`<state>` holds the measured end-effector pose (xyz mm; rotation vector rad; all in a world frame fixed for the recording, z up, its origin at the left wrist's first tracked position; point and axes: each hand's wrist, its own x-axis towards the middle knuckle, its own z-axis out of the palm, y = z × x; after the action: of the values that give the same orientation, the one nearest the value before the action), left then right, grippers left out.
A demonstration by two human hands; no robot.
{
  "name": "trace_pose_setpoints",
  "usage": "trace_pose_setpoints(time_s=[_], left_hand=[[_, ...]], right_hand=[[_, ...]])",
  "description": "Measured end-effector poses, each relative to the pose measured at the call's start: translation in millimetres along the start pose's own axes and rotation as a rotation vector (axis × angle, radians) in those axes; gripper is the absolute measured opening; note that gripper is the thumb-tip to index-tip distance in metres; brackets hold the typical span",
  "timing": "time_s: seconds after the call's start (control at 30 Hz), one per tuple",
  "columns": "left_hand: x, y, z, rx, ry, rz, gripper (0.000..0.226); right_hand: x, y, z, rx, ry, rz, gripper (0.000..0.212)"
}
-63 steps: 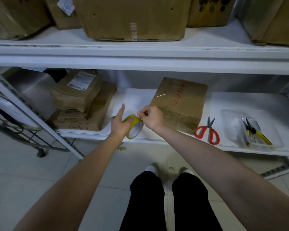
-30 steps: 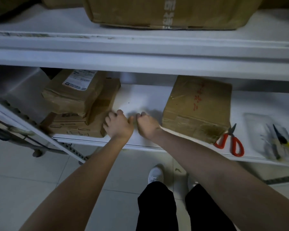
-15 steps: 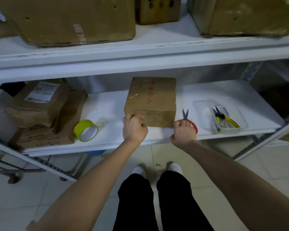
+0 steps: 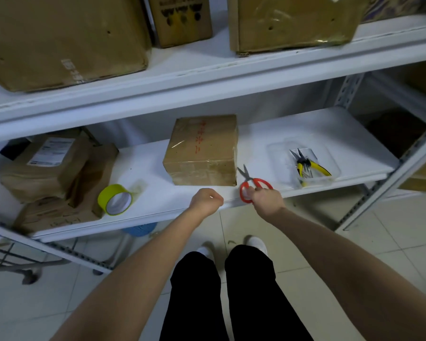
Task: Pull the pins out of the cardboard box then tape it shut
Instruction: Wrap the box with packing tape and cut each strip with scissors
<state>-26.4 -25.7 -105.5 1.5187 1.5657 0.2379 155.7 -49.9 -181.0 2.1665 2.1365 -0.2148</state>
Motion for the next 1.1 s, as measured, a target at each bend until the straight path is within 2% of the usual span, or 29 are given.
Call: trace_pose_setpoints(time_s=[0.13, 0.23, 0.33, 0.53, 0.6, 0.7, 0.8, 0.87, 0.9, 0.97, 1.03, 1.1], left_hand=[[-18, 2, 7, 0.021, -0.104, -0.092, 0.006], [-26, 3, 8, 0.027, -0.128, -0.101, 0.011], [-33, 3, 1, 0.02, -0.104, -0.081, 0.008], [-30, -6, -7, 0.01, -0.086, -0.108, 0.003], [-26, -9, -6, -0.029, -0.058, -0.145, 0.005], [-23, -8, 1, -0.163, -0.064, -0.192, 0.027], [-25, -10, 11, -0.291, -0.206, -0.276, 0.071], [-31, -11, 16, -0.347, -0.283, -0.297, 0.081], [-35, -13, 18, -0.363, -0.307, -0.292, 0.079], [-40, -15, 16, -0.414, -0.346, -0.281, 0.057], [-47, -20, 4, -0.482, -0.329, -0.284, 0.032], [-47, -27, -12, -0.524, -0.239, -0.299, 0.023]], right_hand=[[-11, 1, -2, 0.028, 0.051, -0.047, 0.049], [-11, -3, -2, 0.111, 0.158, 0.165, 0.039], [0, -10, -7, 0.24, 0.126, 0.372, 0.047], [13, -17, -14, 0.519, 0.092, 0.528, 0.048], [8, -18, -21, 0.622, 0.073, 0.502, 0.037], [-6, -27, -34, 0.797, 0.026, 0.481, 0.041], [-21, -39, -39, 1.222, -0.149, 0.5, 0.034], [-31, -45, -41, 1.427, -0.273, 0.462, 0.037], [-37, -51, -43, 1.49, -0.317, 0.436, 0.032], [-44, -64, -50, 1.576, -0.393, 0.354, 0.01], [-47, -85, -58, 1.589, -0.422, 0.285, 0.006], [-44, -104, -63, 1.591, -0.442, 0.229, 0.006]])
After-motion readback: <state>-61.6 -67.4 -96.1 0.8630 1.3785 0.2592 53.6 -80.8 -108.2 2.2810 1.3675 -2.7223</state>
